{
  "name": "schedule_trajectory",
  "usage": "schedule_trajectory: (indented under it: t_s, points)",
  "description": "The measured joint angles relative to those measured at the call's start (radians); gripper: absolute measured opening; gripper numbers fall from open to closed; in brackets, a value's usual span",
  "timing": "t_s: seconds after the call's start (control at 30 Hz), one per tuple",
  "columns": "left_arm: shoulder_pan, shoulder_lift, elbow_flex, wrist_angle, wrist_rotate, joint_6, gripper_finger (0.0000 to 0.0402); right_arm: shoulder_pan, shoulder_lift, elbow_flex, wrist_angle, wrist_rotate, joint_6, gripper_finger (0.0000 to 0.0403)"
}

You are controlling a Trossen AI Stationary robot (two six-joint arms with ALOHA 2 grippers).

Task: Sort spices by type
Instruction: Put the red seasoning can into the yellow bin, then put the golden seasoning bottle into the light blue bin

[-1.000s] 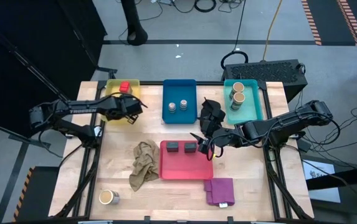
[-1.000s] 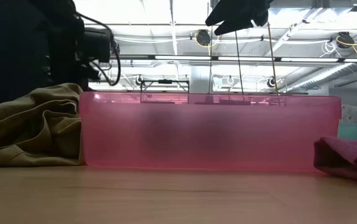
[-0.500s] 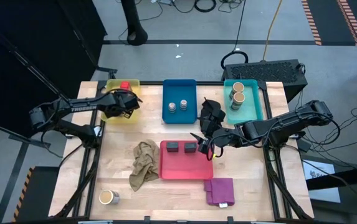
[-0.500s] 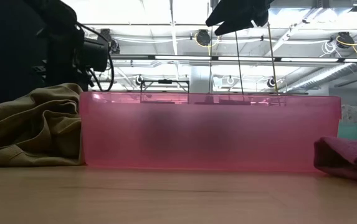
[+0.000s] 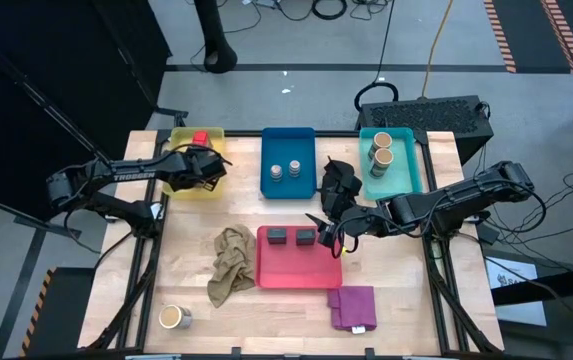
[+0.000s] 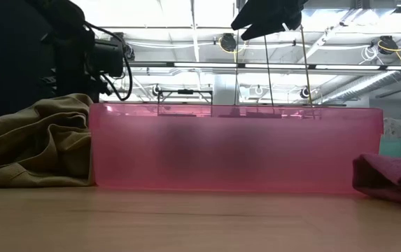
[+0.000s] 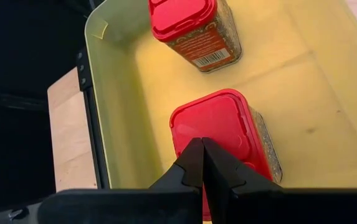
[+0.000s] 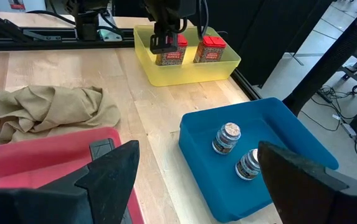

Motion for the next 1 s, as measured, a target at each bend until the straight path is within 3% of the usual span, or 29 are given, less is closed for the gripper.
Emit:
schedule_trajectory:
  t_s: [0.27,0.47,1.0]
  points:
    - [-0.005,-0.003,0.009,-0.016,0.0,0.0,0.0004,0.0,0.0,0.0,0.0,0.0,-0.001,0.0308]
    - [-0.074,-0.051,0.071,-0.066,-0.011,-0.001,0.0004,0.0,0.0,0.0,0.0,0.0,-0.002,0.0308]
    - [-0.46,-0.133,0.155,-0.172,-0.035,-0.241,0.0004,-0.002,0.0,0.0,-0.003,0.0,0.0,0.0308]
